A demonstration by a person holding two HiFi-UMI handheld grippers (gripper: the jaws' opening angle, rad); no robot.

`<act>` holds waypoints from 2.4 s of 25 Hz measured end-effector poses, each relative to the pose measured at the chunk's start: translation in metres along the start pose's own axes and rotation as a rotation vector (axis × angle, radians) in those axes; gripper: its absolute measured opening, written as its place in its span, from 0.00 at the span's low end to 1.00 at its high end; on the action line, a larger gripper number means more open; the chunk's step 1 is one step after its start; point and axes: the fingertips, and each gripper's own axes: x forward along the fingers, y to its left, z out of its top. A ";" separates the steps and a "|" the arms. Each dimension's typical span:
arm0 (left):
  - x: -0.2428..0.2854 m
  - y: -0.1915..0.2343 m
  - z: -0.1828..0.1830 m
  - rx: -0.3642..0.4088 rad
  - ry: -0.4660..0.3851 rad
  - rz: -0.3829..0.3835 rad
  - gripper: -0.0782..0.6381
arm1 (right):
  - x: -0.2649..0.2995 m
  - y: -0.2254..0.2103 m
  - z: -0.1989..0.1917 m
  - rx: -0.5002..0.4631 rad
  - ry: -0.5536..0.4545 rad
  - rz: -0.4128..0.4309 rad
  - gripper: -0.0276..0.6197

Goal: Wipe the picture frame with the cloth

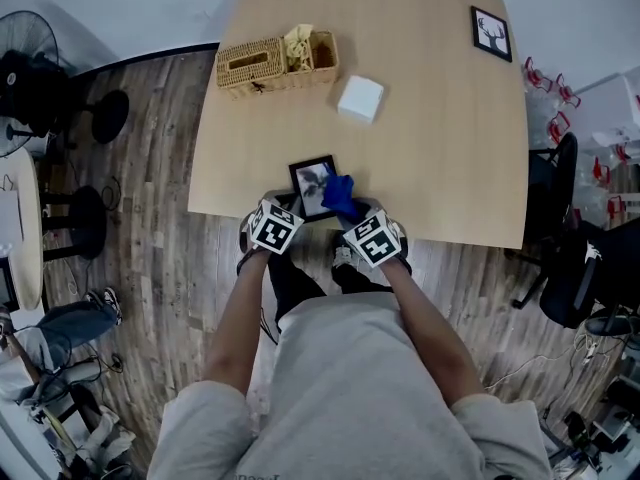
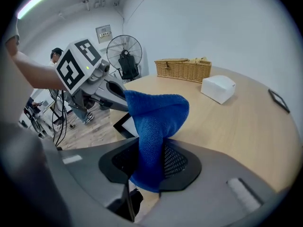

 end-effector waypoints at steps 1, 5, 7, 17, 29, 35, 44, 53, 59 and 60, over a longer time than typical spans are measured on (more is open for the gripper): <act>0.000 0.000 0.001 -0.011 -0.001 0.005 0.18 | -0.004 -0.003 0.002 0.004 -0.015 -0.007 0.21; -0.004 0.000 0.000 -0.028 0.012 0.021 0.18 | -0.028 -0.008 0.022 0.032 -0.061 -0.016 0.21; -0.015 0.001 0.005 -0.052 -0.011 0.043 0.18 | -0.039 -0.012 0.027 0.043 -0.072 -0.029 0.21; -0.064 -0.018 0.010 -0.224 -0.147 0.131 0.18 | -0.072 -0.038 0.007 0.143 -0.100 -0.093 0.21; -0.087 -0.037 0.003 -0.306 -0.253 0.150 0.18 | -0.071 -0.023 0.017 0.119 -0.162 -0.086 0.21; -0.093 -0.031 0.004 -0.324 -0.273 0.171 0.18 | -0.070 -0.024 0.023 0.112 -0.174 -0.092 0.21; -0.093 -0.031 0.002 -0.337 -0.281 0.157 0.18 | -0.066 -0.021 0.027 0.091 -0.166 -0.079 0.21; -0.092 -0.032 -0.002 -0.345 -0.279 0.152 0.18 | -0.064 -0.019 0.028 0.065 -0.165 -0.076 0.21; -0.092 -0.033 -0.002 -0.347 -0.279 0.148 0.18 | -0.064 -0.017 0.029 0.063 -0.161 -0.068 0.21; -0.092 -0.033 -0.002 -0.348 -0.278 0.147 0.18 | -0.063 -0.016 0.029 0.062 -0.160 -0.068 0.21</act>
